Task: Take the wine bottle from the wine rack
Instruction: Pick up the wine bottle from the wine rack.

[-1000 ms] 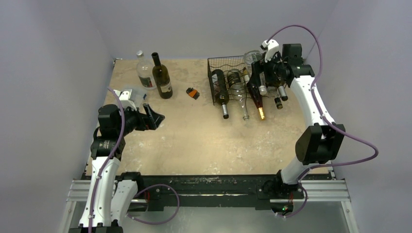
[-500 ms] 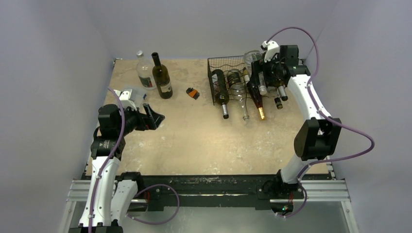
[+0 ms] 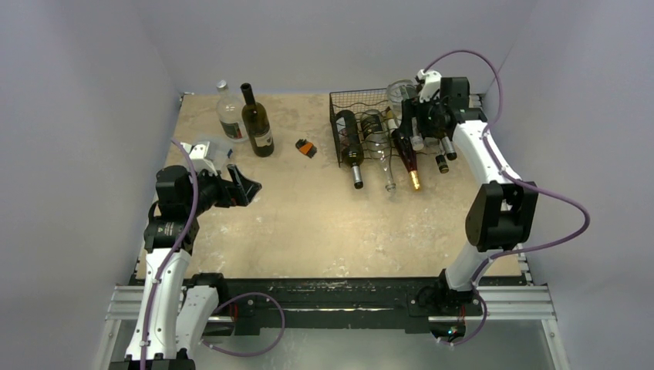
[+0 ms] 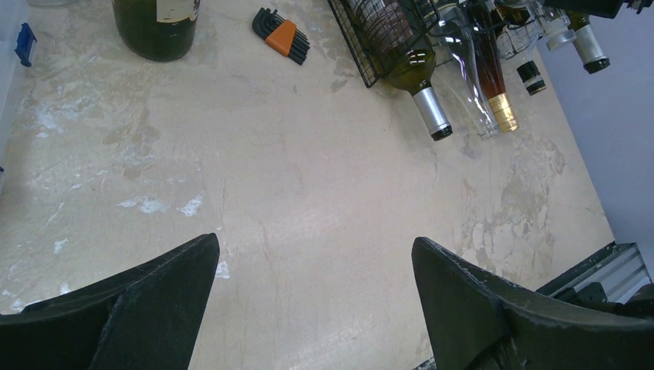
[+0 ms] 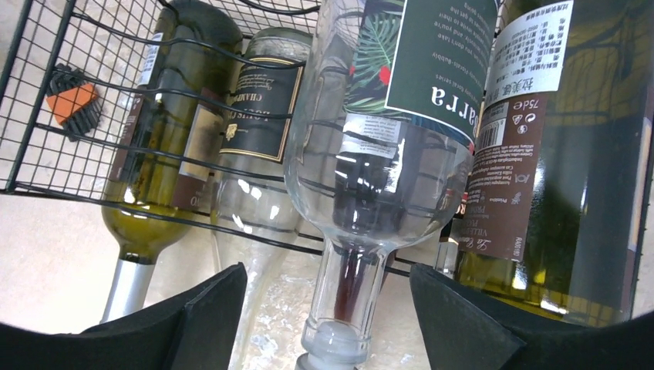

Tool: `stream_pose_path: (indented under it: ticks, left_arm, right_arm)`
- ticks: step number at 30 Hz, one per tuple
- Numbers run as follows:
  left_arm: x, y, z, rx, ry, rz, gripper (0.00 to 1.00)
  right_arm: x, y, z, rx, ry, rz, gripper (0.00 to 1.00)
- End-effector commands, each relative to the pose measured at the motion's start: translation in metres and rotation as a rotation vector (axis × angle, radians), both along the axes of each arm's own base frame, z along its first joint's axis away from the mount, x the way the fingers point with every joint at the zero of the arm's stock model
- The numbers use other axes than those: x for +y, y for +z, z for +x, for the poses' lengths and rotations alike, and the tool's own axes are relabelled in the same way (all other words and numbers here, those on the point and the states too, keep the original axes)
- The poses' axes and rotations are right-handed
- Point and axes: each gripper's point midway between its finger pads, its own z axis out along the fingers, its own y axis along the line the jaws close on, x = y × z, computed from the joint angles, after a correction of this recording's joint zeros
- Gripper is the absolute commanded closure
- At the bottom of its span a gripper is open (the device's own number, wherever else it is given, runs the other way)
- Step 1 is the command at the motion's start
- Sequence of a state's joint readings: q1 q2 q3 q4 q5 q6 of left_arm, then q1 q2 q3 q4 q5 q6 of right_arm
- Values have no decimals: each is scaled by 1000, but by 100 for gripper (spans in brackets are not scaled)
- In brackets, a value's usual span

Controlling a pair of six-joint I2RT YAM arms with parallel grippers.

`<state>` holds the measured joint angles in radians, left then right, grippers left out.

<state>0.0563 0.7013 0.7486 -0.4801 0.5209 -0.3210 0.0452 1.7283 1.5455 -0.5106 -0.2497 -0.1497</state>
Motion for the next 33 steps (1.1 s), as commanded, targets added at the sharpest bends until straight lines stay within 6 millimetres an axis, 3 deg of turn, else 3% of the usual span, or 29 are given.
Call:
stream_pose_path:
  ticks: [1, 19, 25, 33]
  left_arm:
    - [-1, 9, 2, -40, -16, 8, 4]
    - [-1, 9, 3, -38, -14, 9, 4]
    - [-1, 9, 3, -39, -15, 8, 4]
    - [0, 9, 2, -38, -13, 11, 4]
  right_arm:
    - [-4, -7, 10, -4, -44, 9, 21]
    - [-9, -37, 22, 51, -76, -13, 39]
    - [-10, -40, 24, 50, -80, -16, 55]
    - [-9, -25, 24, 0, -77, -10, 96]
